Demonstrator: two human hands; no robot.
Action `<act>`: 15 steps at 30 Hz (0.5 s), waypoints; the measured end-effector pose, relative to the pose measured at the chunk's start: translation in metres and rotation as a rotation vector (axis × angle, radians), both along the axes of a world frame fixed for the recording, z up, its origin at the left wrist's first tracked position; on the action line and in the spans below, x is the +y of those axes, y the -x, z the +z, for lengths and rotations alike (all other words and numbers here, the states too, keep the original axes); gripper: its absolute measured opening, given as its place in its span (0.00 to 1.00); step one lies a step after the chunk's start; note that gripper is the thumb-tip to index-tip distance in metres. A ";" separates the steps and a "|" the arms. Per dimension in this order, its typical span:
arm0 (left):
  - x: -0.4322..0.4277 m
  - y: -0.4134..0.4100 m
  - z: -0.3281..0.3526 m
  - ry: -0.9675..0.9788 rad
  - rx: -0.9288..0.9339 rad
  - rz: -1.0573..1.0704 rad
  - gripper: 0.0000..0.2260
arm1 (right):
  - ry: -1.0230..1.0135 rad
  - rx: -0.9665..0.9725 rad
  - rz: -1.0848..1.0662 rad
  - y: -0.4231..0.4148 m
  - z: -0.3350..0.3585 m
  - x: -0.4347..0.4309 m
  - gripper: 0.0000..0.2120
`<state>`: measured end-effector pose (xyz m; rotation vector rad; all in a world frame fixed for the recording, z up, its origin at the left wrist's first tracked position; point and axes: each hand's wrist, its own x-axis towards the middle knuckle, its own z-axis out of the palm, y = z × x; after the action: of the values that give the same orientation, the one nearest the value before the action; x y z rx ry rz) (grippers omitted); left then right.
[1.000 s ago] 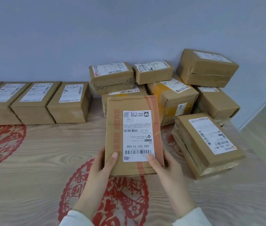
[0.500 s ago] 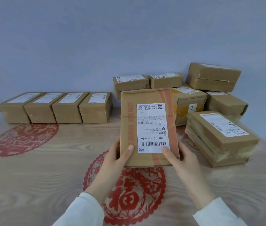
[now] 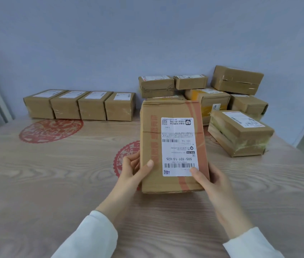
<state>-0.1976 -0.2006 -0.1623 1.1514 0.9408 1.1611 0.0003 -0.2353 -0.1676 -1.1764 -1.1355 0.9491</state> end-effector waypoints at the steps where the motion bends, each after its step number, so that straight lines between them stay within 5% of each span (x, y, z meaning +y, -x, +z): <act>1: 0.000 0.003 0.001 0.006 -0.013 0.008 0.32 | 0.013 0.005 0.018 0.000 0.001 -0.003 0.15; 4: 0.003 0.010 0.005 0.019 -0.030 0.081 0.39 | 0.043 0.016 0.067 0.003 0.009 -0.009 0.20; 7: 0.002 0.008 0.010 0.016 -0.106 0.155 0.47 | 0.044 0.093 -0.005 0.013 0.007 -0.009 0.47; 10: -0.003 -0.002 0.011 0.036 -0.213 0.239 0.42 | 0.126 0.327 -0.005 0.032 -0.003 -0.014 0.67; 12: -0.009 -0.013 0.010 0.052 -0.261 0.246 0.44 | 0.145 0.495 0.056 0.046 -0.009 -0.018 0.65; 15: -0.016 -0.022 0.001 0.071 -0.308 0.183 0.55 | 0.098 0.583 0.138 0.057 -0.005 -0.021 0.43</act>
<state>-0.1755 -0.2169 -0.1612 0.8123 0.8529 1.3948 -0.0567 -0.2563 -0.1729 -0.8185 -0.7078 1.3574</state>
